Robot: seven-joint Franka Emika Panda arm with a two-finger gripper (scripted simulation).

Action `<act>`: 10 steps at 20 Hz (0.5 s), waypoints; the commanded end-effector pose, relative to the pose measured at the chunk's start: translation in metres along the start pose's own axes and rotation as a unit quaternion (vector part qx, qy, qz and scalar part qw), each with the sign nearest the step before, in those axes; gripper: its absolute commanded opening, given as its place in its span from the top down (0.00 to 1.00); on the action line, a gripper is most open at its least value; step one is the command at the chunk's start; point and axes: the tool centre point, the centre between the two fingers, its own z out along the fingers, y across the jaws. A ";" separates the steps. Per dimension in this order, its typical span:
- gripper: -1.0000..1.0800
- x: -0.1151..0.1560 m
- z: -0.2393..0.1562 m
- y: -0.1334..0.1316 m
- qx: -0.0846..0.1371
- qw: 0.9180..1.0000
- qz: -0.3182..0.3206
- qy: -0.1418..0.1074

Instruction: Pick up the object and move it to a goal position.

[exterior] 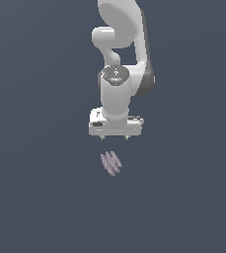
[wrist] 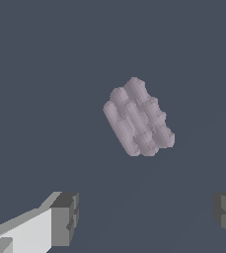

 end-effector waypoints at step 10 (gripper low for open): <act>0.04 -0.006 0.004 0.016 -0.012 1.000 0.018 -0.012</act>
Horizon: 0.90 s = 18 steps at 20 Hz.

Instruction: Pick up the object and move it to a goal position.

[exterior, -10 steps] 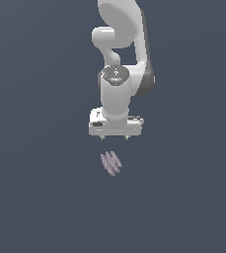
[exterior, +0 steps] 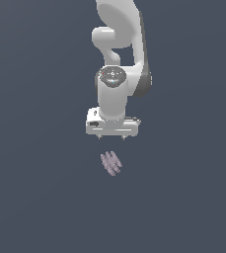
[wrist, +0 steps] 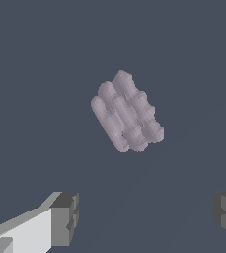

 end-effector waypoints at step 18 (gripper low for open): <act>0.04 0.021 0.023 0.002 -0.002 0.996 -0.086 0.001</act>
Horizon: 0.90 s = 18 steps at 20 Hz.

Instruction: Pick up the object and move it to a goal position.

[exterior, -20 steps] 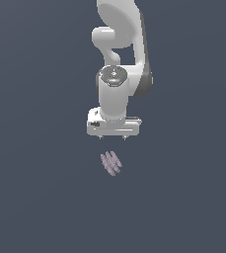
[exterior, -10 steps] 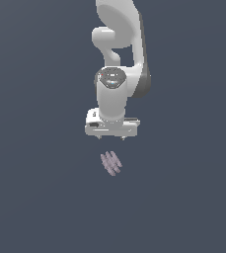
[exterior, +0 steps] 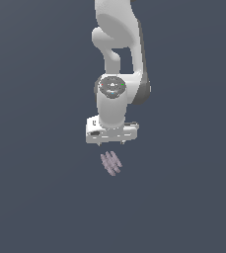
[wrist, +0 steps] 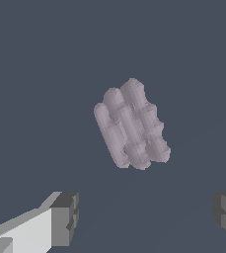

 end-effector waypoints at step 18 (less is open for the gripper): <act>0.04 0.042 0.053 0.005 0.006 0.982 -0.188 0.009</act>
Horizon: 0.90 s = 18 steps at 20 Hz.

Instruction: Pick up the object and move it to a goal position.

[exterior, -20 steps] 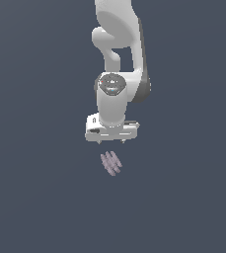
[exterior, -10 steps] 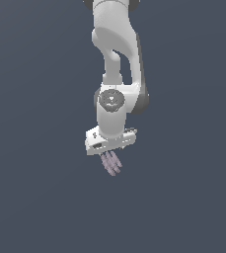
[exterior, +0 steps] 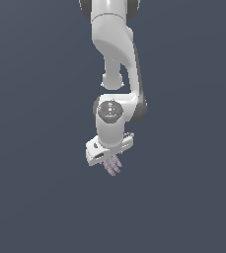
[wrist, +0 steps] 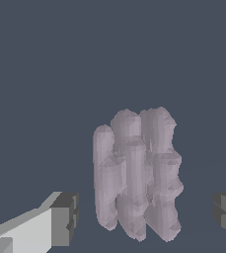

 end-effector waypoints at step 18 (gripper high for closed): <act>0.04 0.003 0.045 0.001 0.001 1.000 -0.020 0.002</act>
